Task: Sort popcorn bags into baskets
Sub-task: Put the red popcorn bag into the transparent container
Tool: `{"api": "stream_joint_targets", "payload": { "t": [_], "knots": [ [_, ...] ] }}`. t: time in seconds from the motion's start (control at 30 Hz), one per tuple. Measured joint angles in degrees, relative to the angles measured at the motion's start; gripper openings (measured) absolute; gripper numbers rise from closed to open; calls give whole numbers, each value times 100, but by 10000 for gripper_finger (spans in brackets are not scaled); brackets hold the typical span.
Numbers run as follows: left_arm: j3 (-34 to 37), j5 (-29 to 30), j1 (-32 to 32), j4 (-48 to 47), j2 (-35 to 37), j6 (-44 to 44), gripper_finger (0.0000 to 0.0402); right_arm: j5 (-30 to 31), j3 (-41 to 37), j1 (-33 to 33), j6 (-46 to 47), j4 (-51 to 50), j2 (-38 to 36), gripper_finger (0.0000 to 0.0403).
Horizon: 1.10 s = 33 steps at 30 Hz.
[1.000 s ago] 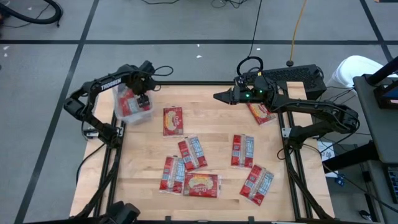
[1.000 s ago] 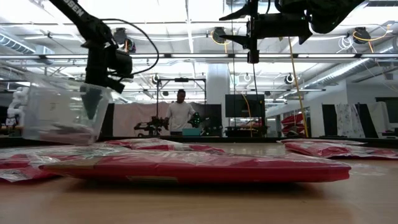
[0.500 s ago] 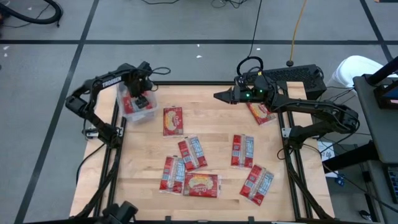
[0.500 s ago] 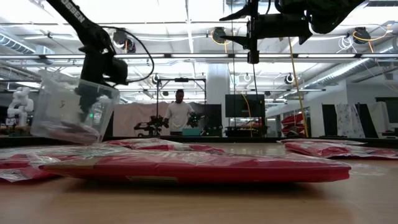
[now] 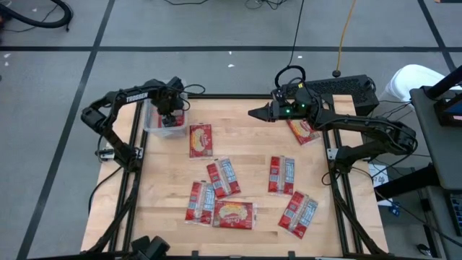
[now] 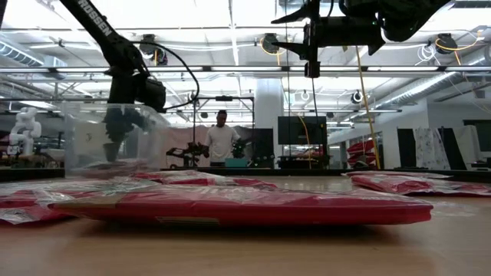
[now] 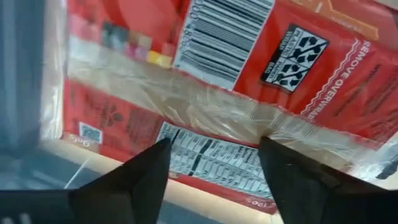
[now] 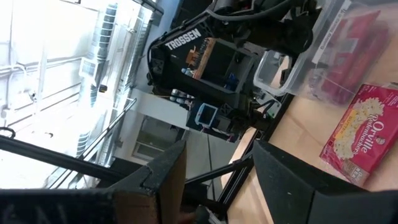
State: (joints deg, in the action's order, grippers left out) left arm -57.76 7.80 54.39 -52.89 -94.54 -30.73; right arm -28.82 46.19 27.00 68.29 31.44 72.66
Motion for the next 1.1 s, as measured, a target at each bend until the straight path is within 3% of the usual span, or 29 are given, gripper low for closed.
{"api": "stream_joint_targets", "payload": {
  "t": [0.17,0.37,0.43,0.97,1.1],
  "knots": [
    [19,58,-64,-66,-284,-169,186,-2,0,0,0,0,-2,180],
    [28,126,-196,406,-329,-230,44,-4,0,0,0,2,-2,180],
    [28,120,-204,520,-333,-76,13,-3,0,0,0,0,-2,180],
    [49,-463,-153,346,1317,67,2,7,0,0,-20,-3,-2,180],
    [46,-679,-31,346,1245,815,11,22,0,0,-22,-6,-2,180]
  ]
}}
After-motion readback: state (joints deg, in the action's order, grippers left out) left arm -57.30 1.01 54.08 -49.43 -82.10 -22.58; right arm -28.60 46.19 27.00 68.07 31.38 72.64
